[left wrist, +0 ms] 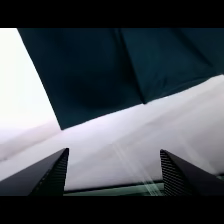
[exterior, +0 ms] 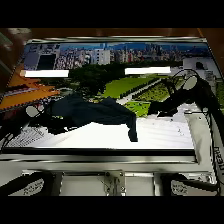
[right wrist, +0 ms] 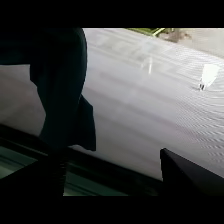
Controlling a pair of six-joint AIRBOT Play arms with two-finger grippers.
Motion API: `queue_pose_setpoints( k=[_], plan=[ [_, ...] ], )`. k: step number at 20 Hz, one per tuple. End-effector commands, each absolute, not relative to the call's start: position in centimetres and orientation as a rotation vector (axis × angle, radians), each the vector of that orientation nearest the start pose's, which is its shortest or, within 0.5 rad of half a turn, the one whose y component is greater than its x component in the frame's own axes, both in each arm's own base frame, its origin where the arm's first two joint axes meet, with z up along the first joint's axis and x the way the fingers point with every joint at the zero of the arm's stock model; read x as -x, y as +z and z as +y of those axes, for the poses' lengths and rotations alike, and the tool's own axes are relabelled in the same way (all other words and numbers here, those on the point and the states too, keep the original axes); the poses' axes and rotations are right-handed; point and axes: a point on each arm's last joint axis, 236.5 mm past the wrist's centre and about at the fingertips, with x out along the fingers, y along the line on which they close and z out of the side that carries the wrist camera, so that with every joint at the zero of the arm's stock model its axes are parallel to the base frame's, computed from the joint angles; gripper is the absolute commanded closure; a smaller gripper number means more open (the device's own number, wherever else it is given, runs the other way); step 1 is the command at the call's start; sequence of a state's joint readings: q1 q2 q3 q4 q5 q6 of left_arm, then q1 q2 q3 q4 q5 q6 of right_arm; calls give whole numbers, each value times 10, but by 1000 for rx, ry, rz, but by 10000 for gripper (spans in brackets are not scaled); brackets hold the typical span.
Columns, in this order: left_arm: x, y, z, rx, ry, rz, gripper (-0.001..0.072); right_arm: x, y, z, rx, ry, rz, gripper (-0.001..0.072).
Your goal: Fold the shirts.
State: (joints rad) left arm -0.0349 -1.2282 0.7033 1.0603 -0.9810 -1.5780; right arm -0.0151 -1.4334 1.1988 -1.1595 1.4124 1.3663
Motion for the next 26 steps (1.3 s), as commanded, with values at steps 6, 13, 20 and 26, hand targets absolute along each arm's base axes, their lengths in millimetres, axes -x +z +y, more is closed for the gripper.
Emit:
queue_pose_setpoints(
  k=[6, 13, 20, 26],
  plan=[
    [-300, -121, -91, 529, -85, 1459, -13, -336, -27, 94, -258, 437, 1588, 27],
    [-333, -119, -106, 684, -80, 1345, 580, -336, -24, 102, -305, 441, 1591, 27],
    [-321, -98, -115, 617, -191, 1353, 670, -318, -69, 154, -355, 561, 1657, 26],
    [-330, -57, -116, 594, -232, 1236, 670, -310, -118, 194, -264, 513, 1712, 28]
  ],
)
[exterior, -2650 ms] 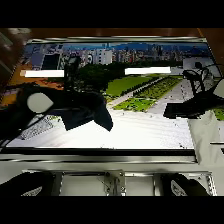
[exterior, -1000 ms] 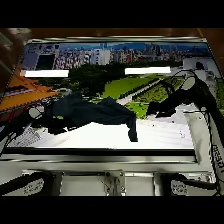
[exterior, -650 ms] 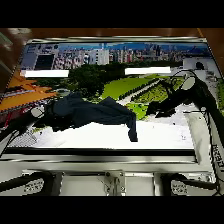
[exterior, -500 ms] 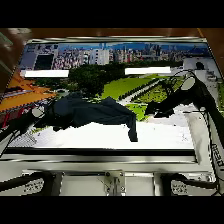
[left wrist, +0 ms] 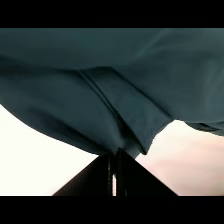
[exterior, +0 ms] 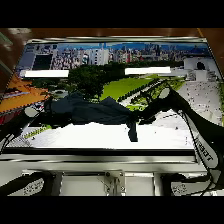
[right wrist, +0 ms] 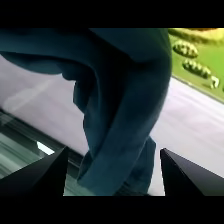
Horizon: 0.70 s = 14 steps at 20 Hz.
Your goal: Fold the shirts.
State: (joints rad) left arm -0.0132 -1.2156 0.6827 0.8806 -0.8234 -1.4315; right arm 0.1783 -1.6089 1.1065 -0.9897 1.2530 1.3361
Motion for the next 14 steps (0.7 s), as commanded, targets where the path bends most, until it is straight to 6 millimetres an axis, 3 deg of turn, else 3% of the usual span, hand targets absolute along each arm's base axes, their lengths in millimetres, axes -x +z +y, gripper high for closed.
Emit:
queue_pose_setpoints(
  k=[1, 2, 3, 5, 6, 7, 8, 10, 11, 13, 14],
  plan=[
    [-330, -52, -116, 592, -237, 1223, 670, -309, -123, 194, -253, 481, 1724, 130],
    [-330, -48, -116, 590, -242, 1213, 670, -308, -124, 191, -239, 458, 1732, 466],
    [-330, -43, -117, 587, -248, 1201, 671, -306, -121, 190, -255, 436, 1744, 623],
    [-337, -21, -117, 560, -277, 1140, 670, -315, -97, 186, -254, 451, 1703, 635],
    [-343, 0, -118, 538, -303, 1090, 670, -326, -75, 183, -245, 471, 1643, 635],
    [-352, 33, -120, 506, -342, 1015, 670, -340, -48, 182, -229, 502, 1559, 635],
    [-360, 74, -121, 468, -379, 916, 670, -355, -10, 180, -199, 541, 1440, 635],
    [-368, 192, -121, 360, -450, 631, 670, -381, 88, 178, -95, 619, 1141, 636],
    [-361, 258, -121, 302, -475, 475, 670, -387, 150, 175, -39, 640, 958, 636],
    [-323, 396, -116, 228, -496, 138, 670, -387, 284, 163, 18, 588, 553, 636],
    [-298, 448, -114, 205, -500, 6, 670, -375, 346, 153, 23, 549, 359, 636]
  ],
)
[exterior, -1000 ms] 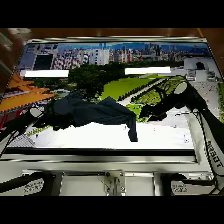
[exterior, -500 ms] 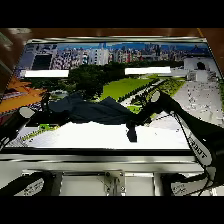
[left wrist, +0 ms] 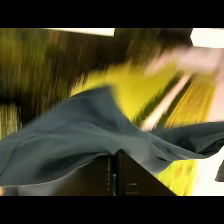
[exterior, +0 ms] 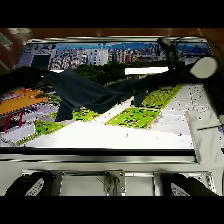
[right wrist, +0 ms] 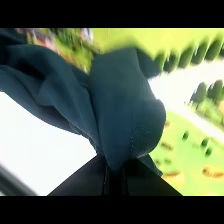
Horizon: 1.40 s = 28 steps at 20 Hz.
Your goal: Fold the shirts.
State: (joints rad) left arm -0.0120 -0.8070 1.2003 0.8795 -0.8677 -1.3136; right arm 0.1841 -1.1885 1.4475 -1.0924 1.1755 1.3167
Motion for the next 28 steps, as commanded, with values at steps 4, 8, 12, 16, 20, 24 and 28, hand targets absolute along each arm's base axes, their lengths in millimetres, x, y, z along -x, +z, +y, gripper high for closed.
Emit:
queue_pose_setpoints(
  k=[4, 8, 12, 16, 20, 24, 28],
  plan=[
    [-226, 542, -113, 191, -528, -219, 671, -299, 483, 111, -11, 419, -48, 636],
    [-232, 512, -98, 128, -435, -95, 671, -262, 467, 86, 49, 342, 34, 636],
    [-243, 474, -84, 65, -361, 51, 671, -243, 407, 83, 45, 345, 302, 635],
    [-268, 448, -51, -20, -218, 133, 670, -234, 326, 89, -74, 333, 702, 636],
    [-319, 388, -44, -30, -190, 321, 670, -257, 239, 88, -113, 254, 1050, 635],
    [-386, 279, -44, -4, -188, 582, 670, -343, 148, 102, -159, 214, 1099, 635],
    [-454, 177, -44, 27, -178, 760, 670, -457, 59, 116, -231, 163, 1002, 635]
  ],
)
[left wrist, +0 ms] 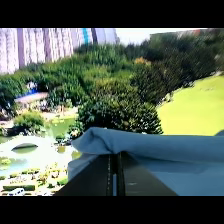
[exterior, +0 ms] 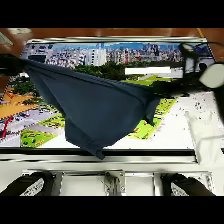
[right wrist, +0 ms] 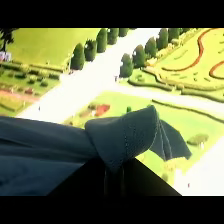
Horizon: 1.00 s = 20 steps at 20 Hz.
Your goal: Fold the shirts.
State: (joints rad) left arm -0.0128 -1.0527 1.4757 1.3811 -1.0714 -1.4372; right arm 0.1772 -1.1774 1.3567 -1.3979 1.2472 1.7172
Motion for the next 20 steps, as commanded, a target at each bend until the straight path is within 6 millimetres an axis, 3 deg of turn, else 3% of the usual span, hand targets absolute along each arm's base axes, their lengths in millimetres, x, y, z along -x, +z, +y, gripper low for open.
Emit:
queue_pose_setpoints(
  k=[1, 4, 7, 9, 10, 11, 12, 13, 14, 15, 17, 18, 19, 20],
  plan=[
    [-466, 151, -47, 47, -185, 811, 669, -477, 43, 117, -240, 152, 975, 635],
    [-482, 83, -68, 156, -236, 959, 670, -508, 0, 118, -250, 130, 951, 635],
    [-489, 34, -97, 321, -300, 1070, 669, -509, -33, 118, -243, 117, 1005, 634],
    [-483, 8, -117, 428, -347, 1160, 668, -506, -48, 124, -276, 119, 1044, 610],
    [-475, -4, -126, 466, -371, 1219, 652, -505, -50, 127, -301, 122, 1051, 609],
    [-465, -13, -129, 494, -381, 1279, 533, -506, -48, 129, -317, 126, 1046, 586],
    [-457, -16, -127, 524, -366, 1328, 308, -506, -40, 128, -321, 129, 1033, 254],
    [-450, -15, -121, 545, -356, 1360, 135, -506, -28, 122, -297, 138, 1015, 32],
    [-441, -10, -109, 554, -352, 1397, 166, -502, -13, 110, -236, 152, 1002, 33],
    [-429, -3, -92, 547, -343, 1437, 309, -495, 3, 87, -150, 143, 1000, 33],
    [-399, 12, -43, 484, -261, 1499, 348, -470, 27, 16, 34, 32, 1045, 34],
    [-384, 20, -19, 443, -203, 1517, 345, -447, 34, -29, 93, -65, 1110, 35],
    [-368, 28, 0, 422, -155, 1523, 284, -424, 36, -68, 95, -146, 1181, 36],
    [-352, 31, 8, 431, -128, 1524, 124, -403, 32, -91, 49, -181, 1249, 36]
  ],
)
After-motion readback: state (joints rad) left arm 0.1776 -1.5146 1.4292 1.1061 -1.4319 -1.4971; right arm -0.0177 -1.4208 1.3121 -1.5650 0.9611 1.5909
